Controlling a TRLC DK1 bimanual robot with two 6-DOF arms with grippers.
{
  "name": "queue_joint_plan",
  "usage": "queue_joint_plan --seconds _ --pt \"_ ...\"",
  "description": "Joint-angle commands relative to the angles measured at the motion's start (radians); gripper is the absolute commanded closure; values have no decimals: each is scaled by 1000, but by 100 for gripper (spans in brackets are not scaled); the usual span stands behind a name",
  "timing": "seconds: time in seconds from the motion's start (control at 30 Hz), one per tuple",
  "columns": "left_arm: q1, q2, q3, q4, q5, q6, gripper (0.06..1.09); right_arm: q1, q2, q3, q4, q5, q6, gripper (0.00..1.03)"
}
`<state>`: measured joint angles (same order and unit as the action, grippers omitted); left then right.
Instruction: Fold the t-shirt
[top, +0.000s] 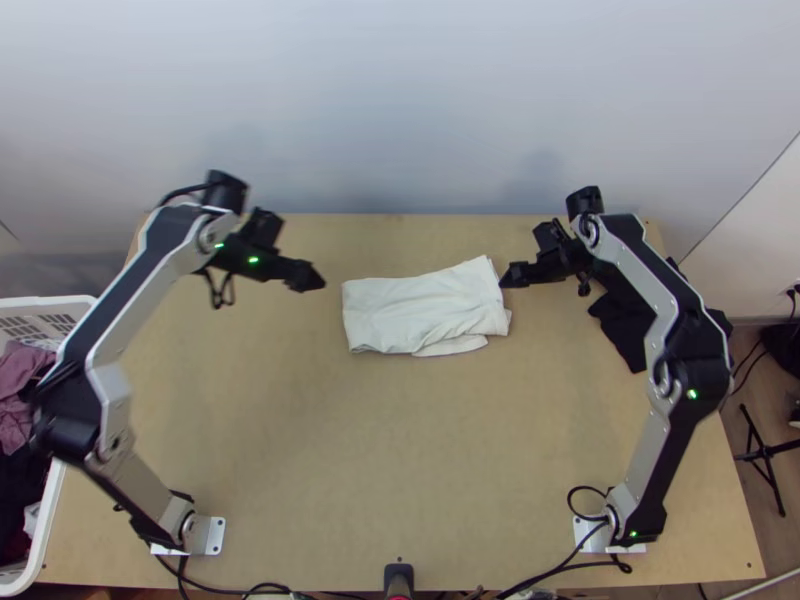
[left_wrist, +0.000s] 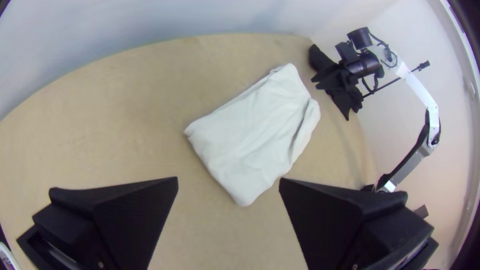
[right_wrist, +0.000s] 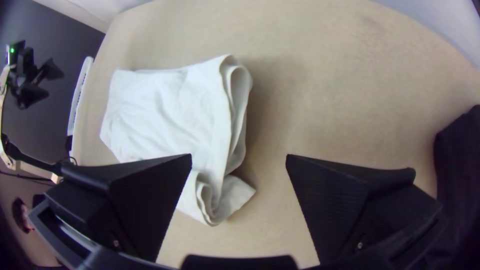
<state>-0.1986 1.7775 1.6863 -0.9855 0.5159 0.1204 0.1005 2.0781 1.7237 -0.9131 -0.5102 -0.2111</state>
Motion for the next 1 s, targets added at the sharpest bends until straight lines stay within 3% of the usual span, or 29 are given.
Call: queue_joint_plan --seconds 0.0,0.27,0.97 --pt "102 -139 -154 -10 1 19 10 -54 218 235 -98 -99 4 15" --pt "130 -190 -221 -10 -13 33 10 -44 247 260 -187 -152 -1 15" --pt "172 -213 -286 7 -22 55 10 67 261 200 -168 -174 36 14"
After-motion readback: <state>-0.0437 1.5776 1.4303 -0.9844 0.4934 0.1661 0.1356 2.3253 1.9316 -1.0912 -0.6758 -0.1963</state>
